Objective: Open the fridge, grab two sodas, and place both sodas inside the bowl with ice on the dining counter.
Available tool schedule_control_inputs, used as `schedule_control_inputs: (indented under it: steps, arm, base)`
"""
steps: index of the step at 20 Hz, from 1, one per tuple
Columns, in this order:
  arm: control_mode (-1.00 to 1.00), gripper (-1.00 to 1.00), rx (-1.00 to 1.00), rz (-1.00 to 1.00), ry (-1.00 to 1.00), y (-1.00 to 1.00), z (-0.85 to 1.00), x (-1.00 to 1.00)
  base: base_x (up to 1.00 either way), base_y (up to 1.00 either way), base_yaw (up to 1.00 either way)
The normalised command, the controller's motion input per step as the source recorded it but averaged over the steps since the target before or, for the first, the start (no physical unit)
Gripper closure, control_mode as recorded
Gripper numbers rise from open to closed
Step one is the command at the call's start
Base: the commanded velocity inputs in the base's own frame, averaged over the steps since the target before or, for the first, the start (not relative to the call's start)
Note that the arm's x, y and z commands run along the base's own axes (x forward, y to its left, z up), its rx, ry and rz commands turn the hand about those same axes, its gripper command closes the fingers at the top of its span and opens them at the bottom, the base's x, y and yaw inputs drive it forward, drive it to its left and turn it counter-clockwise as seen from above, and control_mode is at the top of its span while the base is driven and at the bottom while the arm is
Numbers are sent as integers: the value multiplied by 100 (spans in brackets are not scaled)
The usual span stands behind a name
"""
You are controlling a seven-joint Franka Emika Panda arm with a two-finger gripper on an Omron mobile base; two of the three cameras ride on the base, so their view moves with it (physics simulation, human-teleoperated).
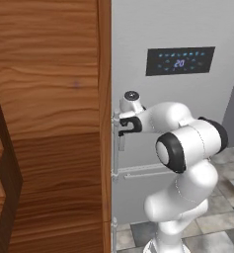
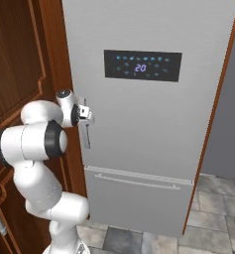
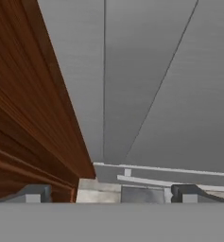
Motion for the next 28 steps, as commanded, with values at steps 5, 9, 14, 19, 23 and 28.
schedule_control_inputs:
  steps: [5, 9, 14, 19, 23, 28]
  arm:
    - [-100, -100, 0, 0, -3, 1, -12, 24]
    - [-100, -100, 0, 0, -8, 0, -14, 20]
    - [-100, -100, 0, 0, -6, 0, -13, 21]
    - [-100, -100, 0, 0, -5, 0, -8, 25]
    - [-100, -100, 0, 0, -3, 0, -6, 30]
    - [-100, -100, 0, 0, -3, 0, -5, 29]
  base:
    - [0, 0, 0]
    - [0, 0, 0]
    - [0, 0, 0]
    - [0, 0, 0]
    - [0, 0, 0]
    - [0, 0, 0]
